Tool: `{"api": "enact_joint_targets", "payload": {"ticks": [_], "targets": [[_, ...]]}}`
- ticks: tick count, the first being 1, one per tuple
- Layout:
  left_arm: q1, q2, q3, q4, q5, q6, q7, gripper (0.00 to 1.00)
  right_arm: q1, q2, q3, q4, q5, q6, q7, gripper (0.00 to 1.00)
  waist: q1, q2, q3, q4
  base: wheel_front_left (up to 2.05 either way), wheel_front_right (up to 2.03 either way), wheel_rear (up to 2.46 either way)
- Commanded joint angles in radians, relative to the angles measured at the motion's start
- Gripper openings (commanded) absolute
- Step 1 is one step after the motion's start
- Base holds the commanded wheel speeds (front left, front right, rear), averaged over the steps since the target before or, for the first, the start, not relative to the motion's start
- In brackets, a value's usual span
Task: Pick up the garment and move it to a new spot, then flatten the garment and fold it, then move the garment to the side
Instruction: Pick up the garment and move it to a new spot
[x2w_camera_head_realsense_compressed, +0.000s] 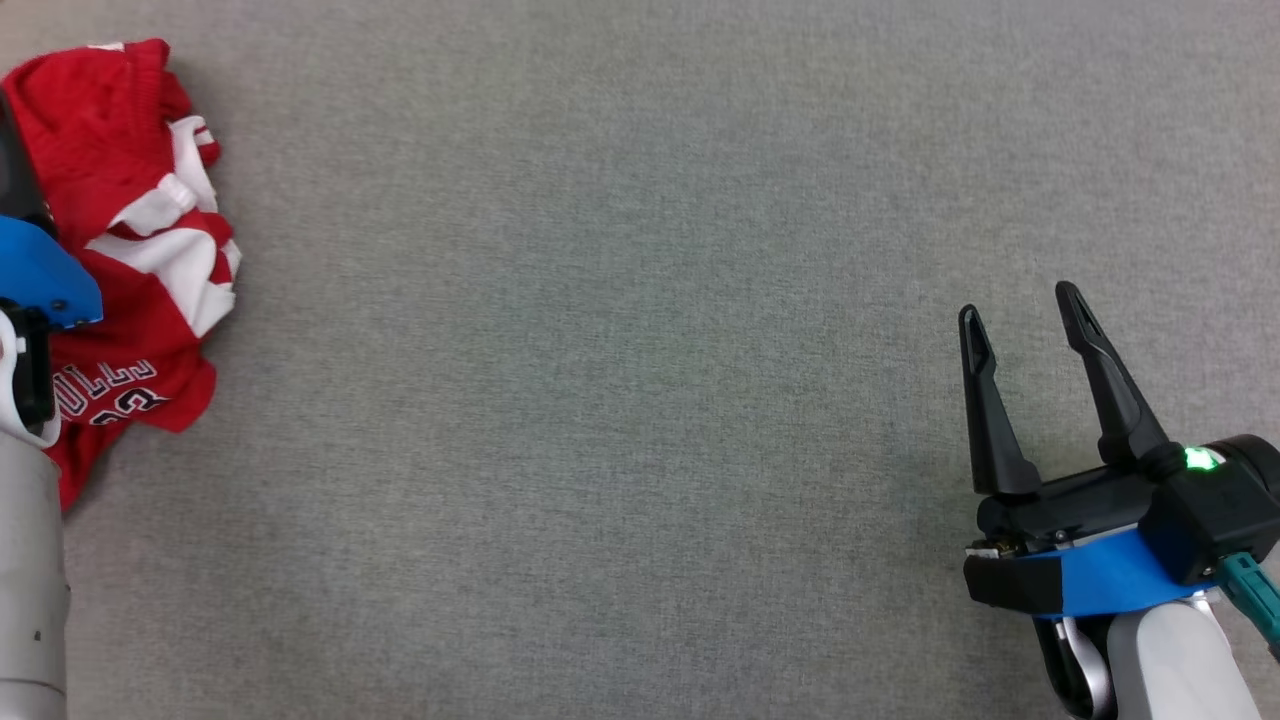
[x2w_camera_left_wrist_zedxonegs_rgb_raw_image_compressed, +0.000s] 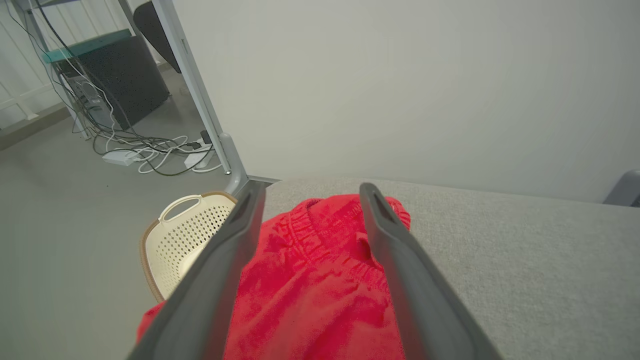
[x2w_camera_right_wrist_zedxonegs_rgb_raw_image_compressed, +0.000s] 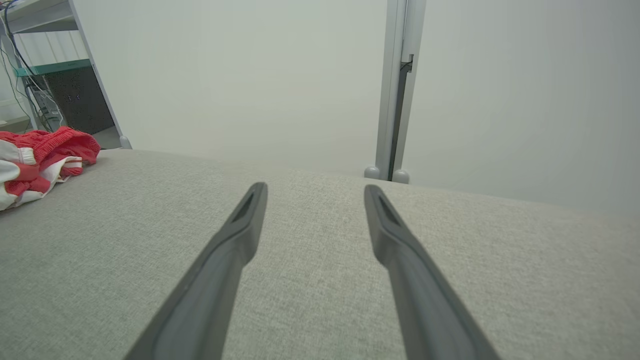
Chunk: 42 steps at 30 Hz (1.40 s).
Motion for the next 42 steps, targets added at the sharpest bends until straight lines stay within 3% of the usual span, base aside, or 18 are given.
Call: {"api": "enact_joint_targets", "payload": {"ticks": [1,4,14,15,16,17,21,32,42], "targets": [[-0.011,0.004,-0.001,0.017,-0.004,-0.003,0.014,1.00,-0.017,-0.003,-0.001,-0.007,-0.008,0.000,0.000,1.00,-0.0002,-0.0001,0.029,-0.024,0.00,0.00,0.00],[-0.040,0.012,-0.015,0.114,-0.017,-0.015,0.116,1.00,-0.015,-0.003,-0.005,-0.015,-0.015,0.000,-0.003,1.00,-0.0002,-0.0001,0.036,-0.022,0.00,0.00,0.00],[-0.073,0.007,-0.052,0.273,-0.068,-0.036,0.299,1.00,-0.010,-0.003,0.007,-0.006,-0.006,0.000,-0.012,1.00,-0.0002,-0.0001,0.011,-0.010,0.00,0.00,0.00],[-0.071,0.005,-0.055,0.285,-0.074,-0.038,0.315,0.83,-0.011,-0.003,0.011,-0.002,-0.004,0.000,-0.013,1.00,-0.0002,-0.0001,0.005,-0.011,0.00,0.00,0.00],[-0.069,0.006,-0.062,0.295,-0.077,-0.040,0.330,0.28,-0.013,-0.003,0.014,0.001,-0.003,0.000,-0.014,1.00,-0.0002,-0.0001,0.000,-0.013,0.00,0.00,0.00],[-0.068,0.008,-0.070,0.305,-0.079,-0.041,0.345,0.00,-0.014,-0.003,0.020,0.004,0.002,0.000,-0.015,1.00,-0.0002,-0.0001,-0.006,-0.016,0.00,0.00,0.00],[-0.066,0.022,-0.090,0.311,-0.093,-0.044,0.346,0.00,-0.010,-0.003,0.026,0.015,0.021,0.000,-0.020,1.00,-0.0002,-0.0001,-0.033,-0.029,0.00,0.00,0.00],[-0.090,0.061,-0.150,0.220,-0.081,-0.041,0.159,0.00,0.030,-0.003,0.033,0.063,0.076,0.000,-0.035,1.00,-0.0002,-0.0001,-0.147,-0.059,0.00,0.00,0.00],[-0.148,0.055,-0.244,-0.035,-0.078,-0.041,0.039,0.00,0.065,-0.003,0.042,0.073,0.132,0.000,-0.038,1.00,-0.0002,-0.0001,-0.244,-0.107,0.00,0.00,0.00]]}}
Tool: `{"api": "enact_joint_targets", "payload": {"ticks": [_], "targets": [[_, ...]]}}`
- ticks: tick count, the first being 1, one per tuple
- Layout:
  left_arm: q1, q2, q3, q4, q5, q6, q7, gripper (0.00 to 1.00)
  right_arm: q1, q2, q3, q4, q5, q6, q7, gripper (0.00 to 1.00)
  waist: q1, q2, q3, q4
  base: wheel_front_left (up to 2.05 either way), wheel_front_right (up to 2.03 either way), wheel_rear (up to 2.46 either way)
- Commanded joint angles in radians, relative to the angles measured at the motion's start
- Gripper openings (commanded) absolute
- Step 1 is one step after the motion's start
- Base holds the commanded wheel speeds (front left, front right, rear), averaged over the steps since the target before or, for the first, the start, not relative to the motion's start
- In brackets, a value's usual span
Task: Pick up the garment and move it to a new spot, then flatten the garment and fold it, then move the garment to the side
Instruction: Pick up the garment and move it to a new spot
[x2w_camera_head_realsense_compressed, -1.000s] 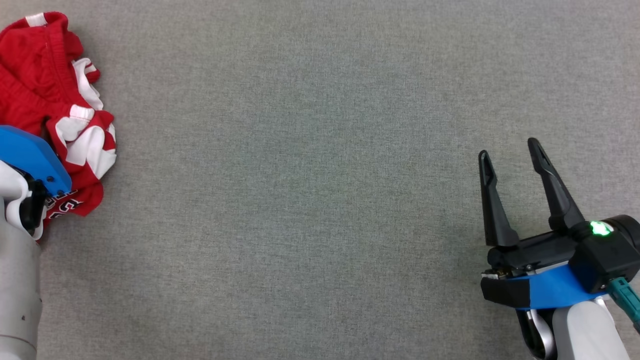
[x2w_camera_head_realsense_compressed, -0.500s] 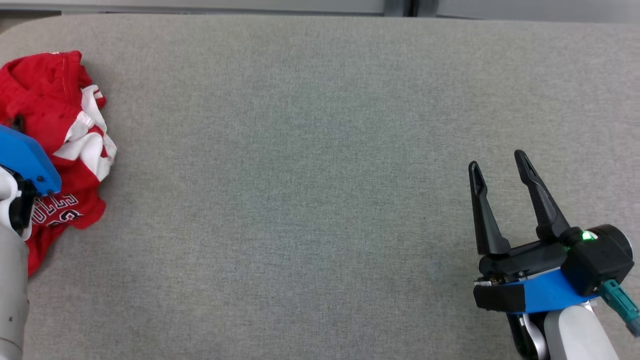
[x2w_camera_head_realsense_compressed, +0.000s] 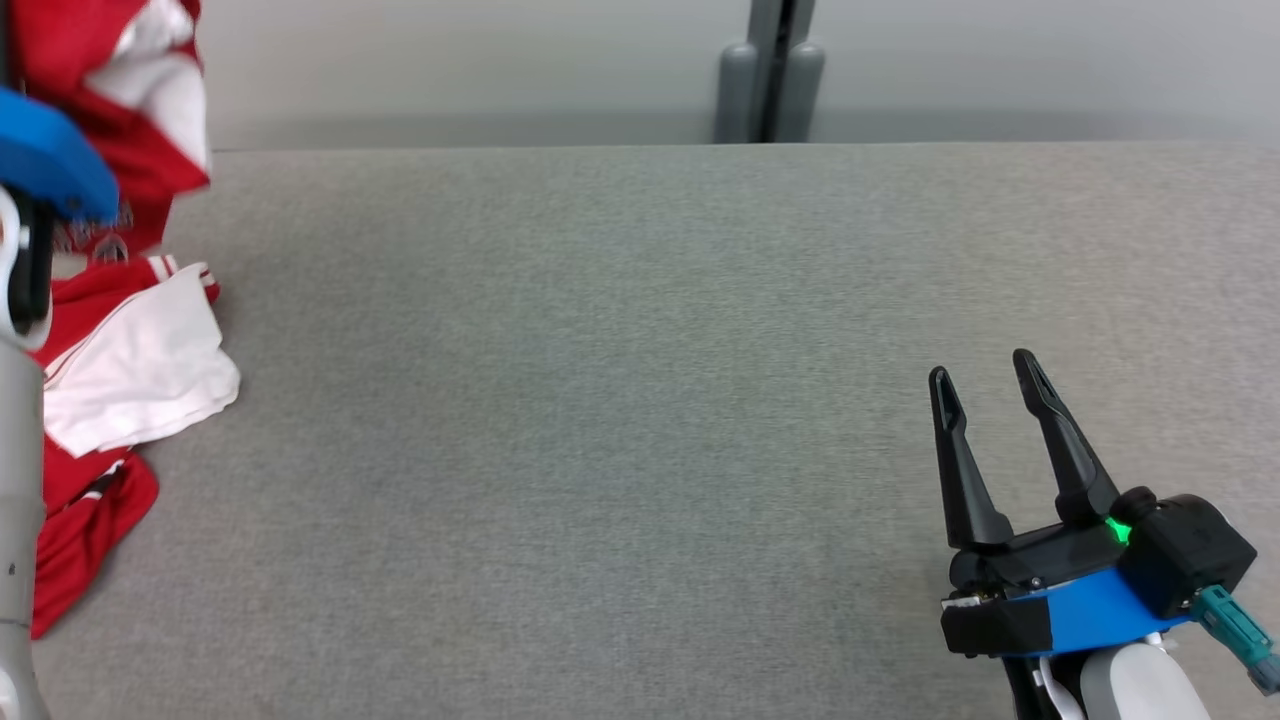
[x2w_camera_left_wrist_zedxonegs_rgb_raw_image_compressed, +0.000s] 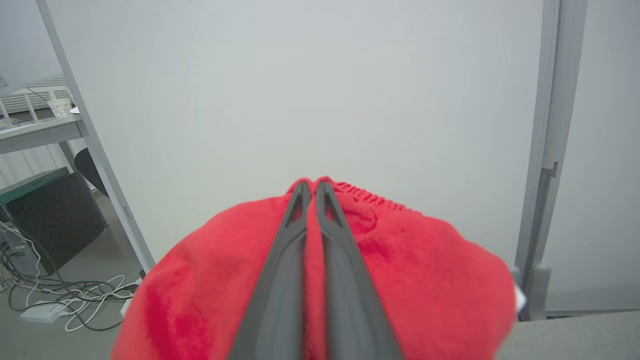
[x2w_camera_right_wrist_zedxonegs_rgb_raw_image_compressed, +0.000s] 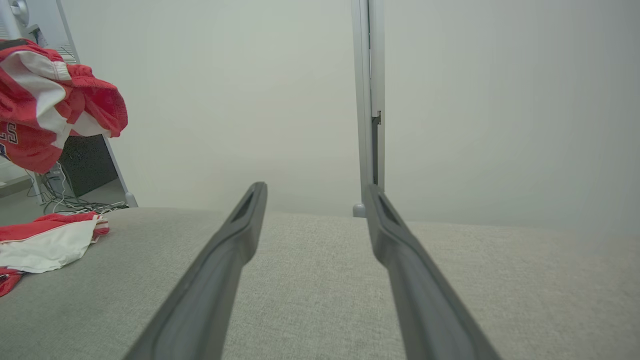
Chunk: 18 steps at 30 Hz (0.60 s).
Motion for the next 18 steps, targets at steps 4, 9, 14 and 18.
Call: {"api": "enact_joint_targets", "payload": {"ticks": [4,9,14,18], "targets": [[-0.038,-0.004,-0.036,-0.147,0.006,0.000,-0.008,0.00,0.013,-0.003,0.002,-0.008,0.023,0.000,-0.005,1.00,0.0002,0.0000,-0.031,-0.058,0.00,0.00,0.00],[-0.058,-0.018,-0.091,-0.327,0.000,0.000,0.017,0.00,0.013,-0.003,0.008,-0.013,0.050,0.000,-0.005,1.00,0.0002,0.0000,-0.028,-0.131,0.00,0.00,0.00],[-0.054,-0.056,-0.158,-0.440,-0.028,0.000,0.065,0.00,0.012,-0.003,0.018,-0.018,0.078,0.000,-0.005,1.00,0.0002,0.0000,-0.012,-0.208,0.00,0.00,0.00],[-0.019,-0.085,-0.209,-0.470,-0.052,0.000,0.082,0.00,0.013,-0.003,0.033,-0.019,0.097,0.000,-0.005,1.00,0.0002,0.0000,0.001,-0.258,0.00,0.00,0.00]]}}
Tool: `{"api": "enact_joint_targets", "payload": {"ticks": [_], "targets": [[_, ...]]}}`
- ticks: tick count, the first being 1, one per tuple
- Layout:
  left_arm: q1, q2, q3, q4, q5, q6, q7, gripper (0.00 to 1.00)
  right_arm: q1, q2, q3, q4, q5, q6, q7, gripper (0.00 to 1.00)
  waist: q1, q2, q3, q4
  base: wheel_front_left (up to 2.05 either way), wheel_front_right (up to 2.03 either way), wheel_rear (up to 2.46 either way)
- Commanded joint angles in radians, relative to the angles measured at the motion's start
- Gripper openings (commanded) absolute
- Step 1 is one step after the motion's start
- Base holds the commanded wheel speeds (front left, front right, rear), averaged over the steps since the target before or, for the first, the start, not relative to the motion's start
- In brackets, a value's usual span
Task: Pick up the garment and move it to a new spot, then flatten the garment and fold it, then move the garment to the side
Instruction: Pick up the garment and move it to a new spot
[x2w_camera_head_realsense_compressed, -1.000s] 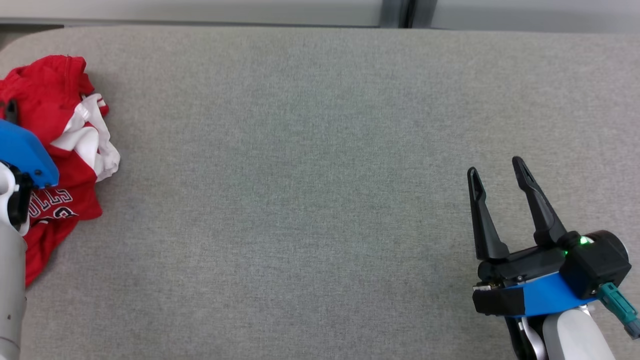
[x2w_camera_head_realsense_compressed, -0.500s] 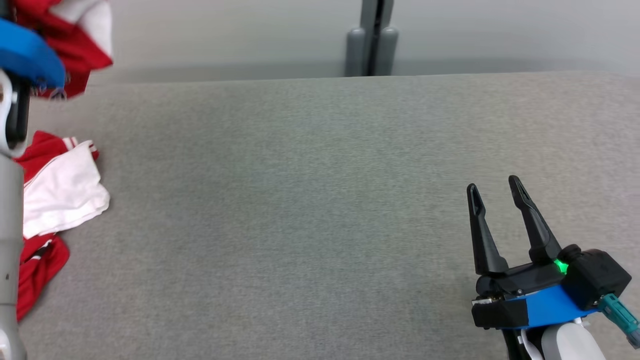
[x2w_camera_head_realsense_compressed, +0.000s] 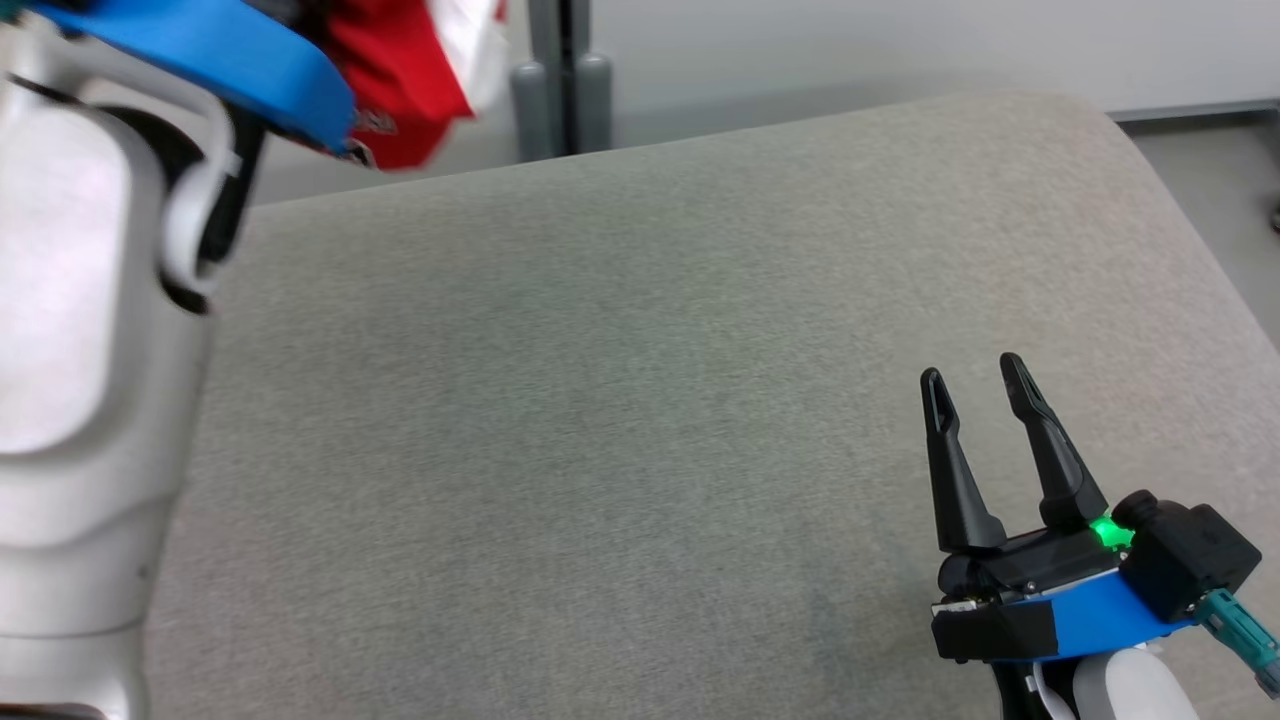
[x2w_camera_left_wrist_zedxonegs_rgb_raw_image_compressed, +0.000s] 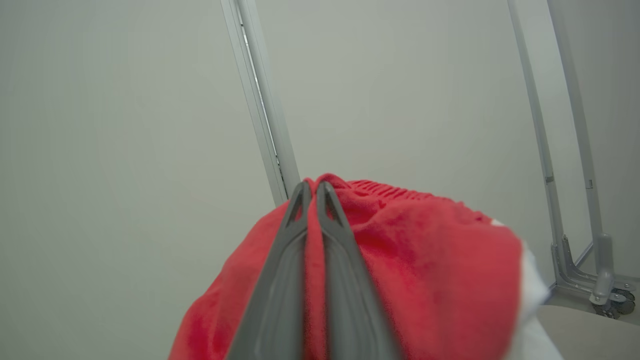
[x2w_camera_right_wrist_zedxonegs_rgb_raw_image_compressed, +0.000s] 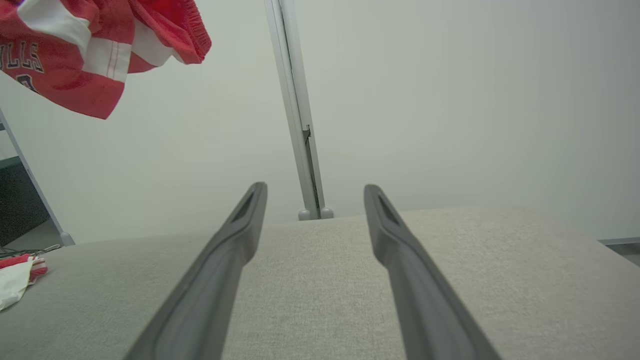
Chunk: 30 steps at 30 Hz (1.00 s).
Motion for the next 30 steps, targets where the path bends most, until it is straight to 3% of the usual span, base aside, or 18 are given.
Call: {"api": "enact_joint_targets", "payload": {"ticks": [1,9,21,22,23,30], "targets": [[0.026,-0.009,-0.016,0.002,-0.012,0.000,0.006,0.00,0.004,-0.003,0.002,-0.004,0.009,0.000,-0.004,1.00,0.0001,0.0000,0.016,-0.034,0.00,0.00,0.00],[0.182,-0.078,-0.155,0.077,-0.043,0.000,-0.025,0.00,-0.011,-0.003,0.018,-0.005,0.020,0.000,-0.004,1.00,0.0001,0.0000,0.038,-0.062,0.00,0.00,0.00],[0.361,-0.169,-0.348,0.323,-0.103,0.000,-0.142,0.00,-0.007,-0.003,0.021,0.009,-0.002,0.000,-0.004,1.00,0.0001,0.0000,0.039,-0.043,0.00,0.00,0.00],[0.359,-0.174,-0.350,0.335,-0.103,0.000,-0.165,0.68,-0.005,-0.003,0.020,0.010,-0.003,0.000,-0.004,1.00,0.0001,0.0000,0.036,-0.038,0.00,0.00,0.00],[0.356,-0.180,-0.346,0.346,-0.109,0.000,-0.187,1.00,-0.004,-0.003,0.020,0.011,-0.004,0.000,-0.004,1.00,0.0001,0.0000,0.034,-0.033,0.00,0.00,0.00],[0.347,-0.190,-0.301,0.333,-0.093,0.027,-0.259,1.00,0.016,-0.003,0.009,0.015,-0.013,0.000,-0.004,1.00,0.0001,0.0000,0.010,0.008,0.00,0.00,0.00]]}}
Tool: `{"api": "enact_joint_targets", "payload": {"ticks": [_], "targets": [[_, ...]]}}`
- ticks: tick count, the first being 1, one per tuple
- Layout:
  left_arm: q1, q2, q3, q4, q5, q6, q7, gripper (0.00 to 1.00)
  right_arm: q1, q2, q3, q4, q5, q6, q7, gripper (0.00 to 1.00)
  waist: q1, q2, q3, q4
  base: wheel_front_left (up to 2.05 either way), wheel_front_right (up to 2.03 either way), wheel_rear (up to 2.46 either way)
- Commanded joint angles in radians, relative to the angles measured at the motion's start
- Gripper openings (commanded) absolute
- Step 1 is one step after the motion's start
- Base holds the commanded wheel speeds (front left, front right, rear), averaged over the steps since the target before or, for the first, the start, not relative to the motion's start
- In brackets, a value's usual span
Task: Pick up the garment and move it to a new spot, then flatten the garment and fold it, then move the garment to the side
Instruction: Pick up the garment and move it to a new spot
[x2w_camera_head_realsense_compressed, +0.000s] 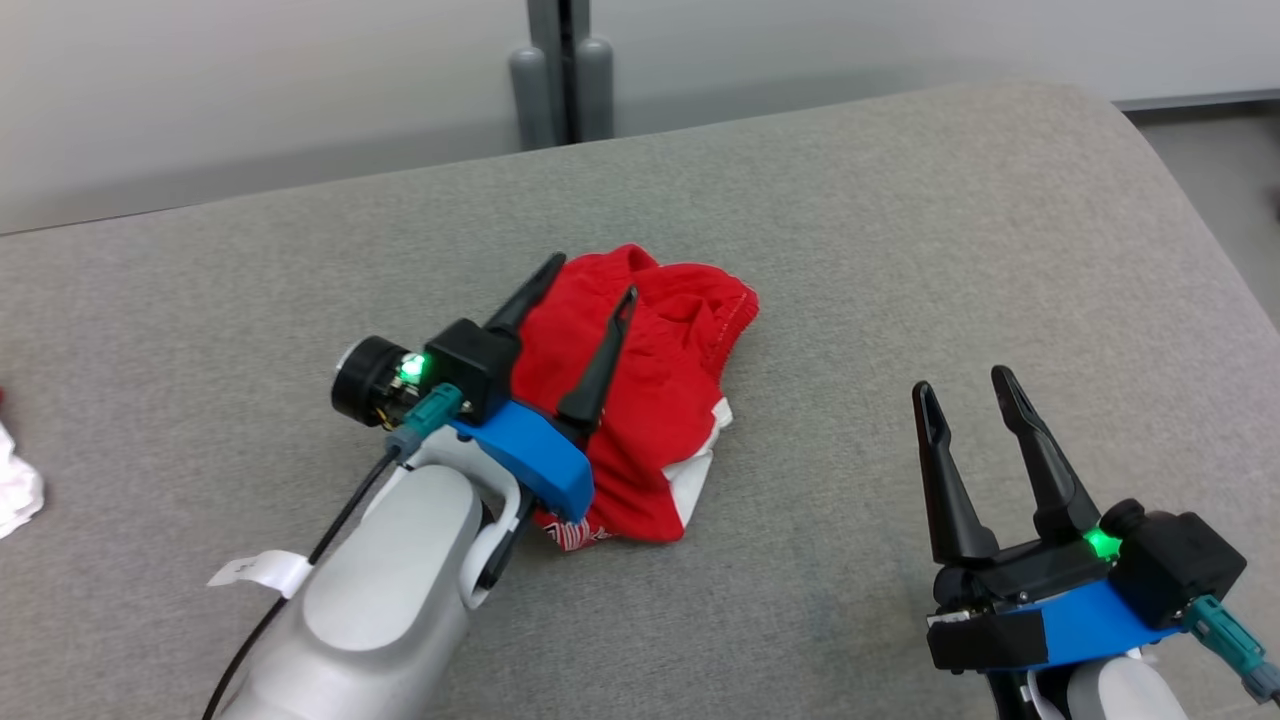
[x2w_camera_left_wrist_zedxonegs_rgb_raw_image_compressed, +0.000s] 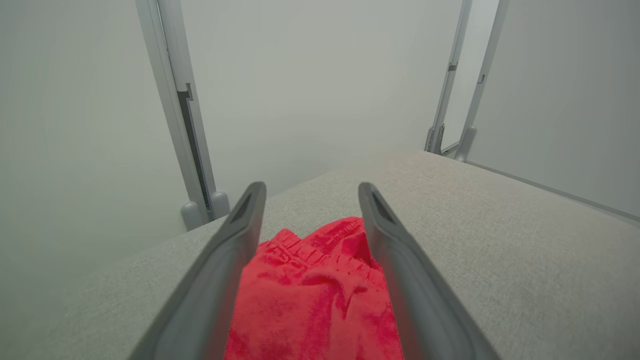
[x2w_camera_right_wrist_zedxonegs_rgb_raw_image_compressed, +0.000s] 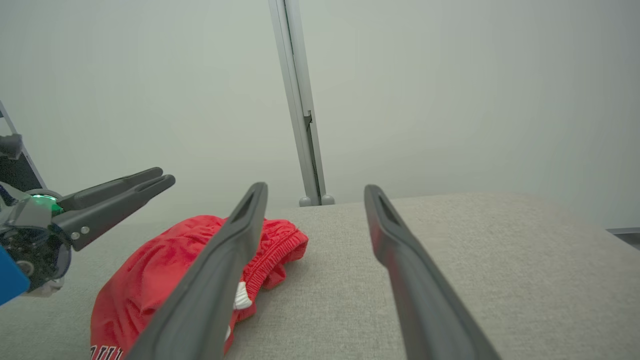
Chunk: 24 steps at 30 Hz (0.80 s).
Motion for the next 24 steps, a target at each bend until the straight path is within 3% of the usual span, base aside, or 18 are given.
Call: {"api": "enact_joint_targets", "payload": {"ticks": [1,9,24], "targets": [[0.004,0.002,0.009,-0.006,0.002,0.005,-0.006,1.00,0.010,-0.003,-0.004,0.003,-0.008,0.000,-0.004,1.00,0.0000,0.0000,-0.012,0.015,0.00,0.00,0.00],[0.149,0.035,0.186,-0.222,0.066,0.061,-0.007,1.00,0.034,-0.003,-0.024,0.019,-0.022,0.000,-0.004,1.00,0.0000,0.0000,-0.054,0.085,0.00,0.00,0.00],[0.415,0.028,0.460,-0.380,0.176,0.069,-0.008,1.00,0.077,-0.003,-0.076,0.058,-0.043,0.000,-0.004,1.00,0.0000,0.0000,-0.110,0.223,0.00,0.00,0.00]]}}
